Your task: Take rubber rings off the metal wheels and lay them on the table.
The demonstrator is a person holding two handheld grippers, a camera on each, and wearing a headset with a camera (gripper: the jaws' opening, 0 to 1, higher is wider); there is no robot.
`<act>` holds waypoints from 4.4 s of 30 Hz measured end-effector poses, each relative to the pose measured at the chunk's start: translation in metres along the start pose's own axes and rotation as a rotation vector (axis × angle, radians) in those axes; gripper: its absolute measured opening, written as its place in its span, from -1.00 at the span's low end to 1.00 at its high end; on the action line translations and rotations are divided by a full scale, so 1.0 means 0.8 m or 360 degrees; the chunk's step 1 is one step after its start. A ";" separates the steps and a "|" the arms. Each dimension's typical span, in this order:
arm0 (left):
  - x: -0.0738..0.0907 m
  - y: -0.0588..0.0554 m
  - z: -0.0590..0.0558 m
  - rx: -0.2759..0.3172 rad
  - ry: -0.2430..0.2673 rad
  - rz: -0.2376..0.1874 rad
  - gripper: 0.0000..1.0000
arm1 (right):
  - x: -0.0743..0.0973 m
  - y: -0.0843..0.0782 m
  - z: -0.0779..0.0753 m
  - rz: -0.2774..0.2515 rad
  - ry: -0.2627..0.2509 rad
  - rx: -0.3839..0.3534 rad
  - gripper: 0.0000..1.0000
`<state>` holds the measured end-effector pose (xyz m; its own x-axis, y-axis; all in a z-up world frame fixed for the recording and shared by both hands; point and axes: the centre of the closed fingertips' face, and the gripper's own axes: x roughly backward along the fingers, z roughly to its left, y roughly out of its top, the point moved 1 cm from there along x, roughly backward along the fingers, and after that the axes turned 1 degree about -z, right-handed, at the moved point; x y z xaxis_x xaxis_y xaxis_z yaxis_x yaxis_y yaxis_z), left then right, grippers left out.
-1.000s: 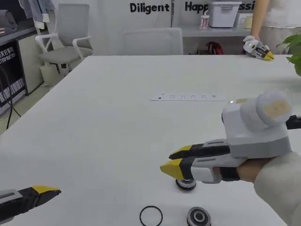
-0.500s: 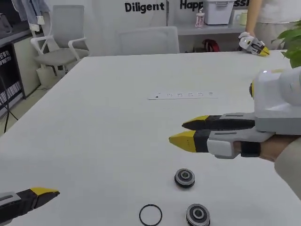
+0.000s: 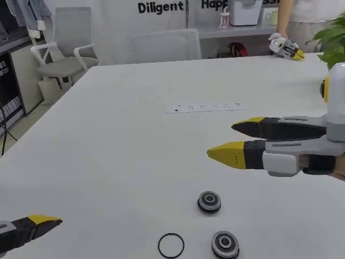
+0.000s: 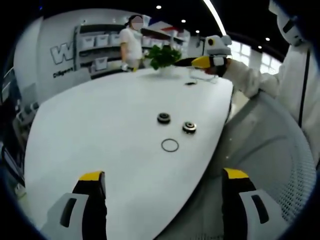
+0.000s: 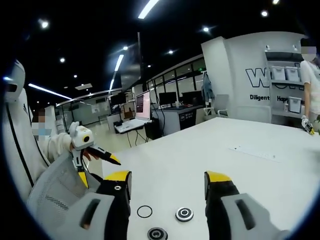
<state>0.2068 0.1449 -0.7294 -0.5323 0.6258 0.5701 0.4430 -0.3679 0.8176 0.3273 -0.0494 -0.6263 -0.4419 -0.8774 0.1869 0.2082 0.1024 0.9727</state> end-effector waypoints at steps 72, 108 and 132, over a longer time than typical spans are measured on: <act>-0.055 0.173 -0.058 -0.0483 -0.0341 -0.0275 0.97 | 0.083 -0.137 -0.012 0.0175 -0.0192 -0.0242 0.80; -0.170 0.164 -0.099 -0.0563 -0.0550 -0.0214 0.34 | 0.036 -0.163 0.008 0.0270 0.0057 -0.0146 0.24; -0.222 0.100 -0.099 -0.0465 -0.0528 -0.0129 -0.26 | 0.017 -0.203 0.018 0.0457 0.0198 -0.0072 -0.21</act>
<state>0.2795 -0.0498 -0.7589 -0.2755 0.8298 0.4852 0.1615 -0.4576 0.8743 0.2749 -0.0712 -0.7798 -0.2497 -0.8667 0.4319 0.3487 0.3356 0.8751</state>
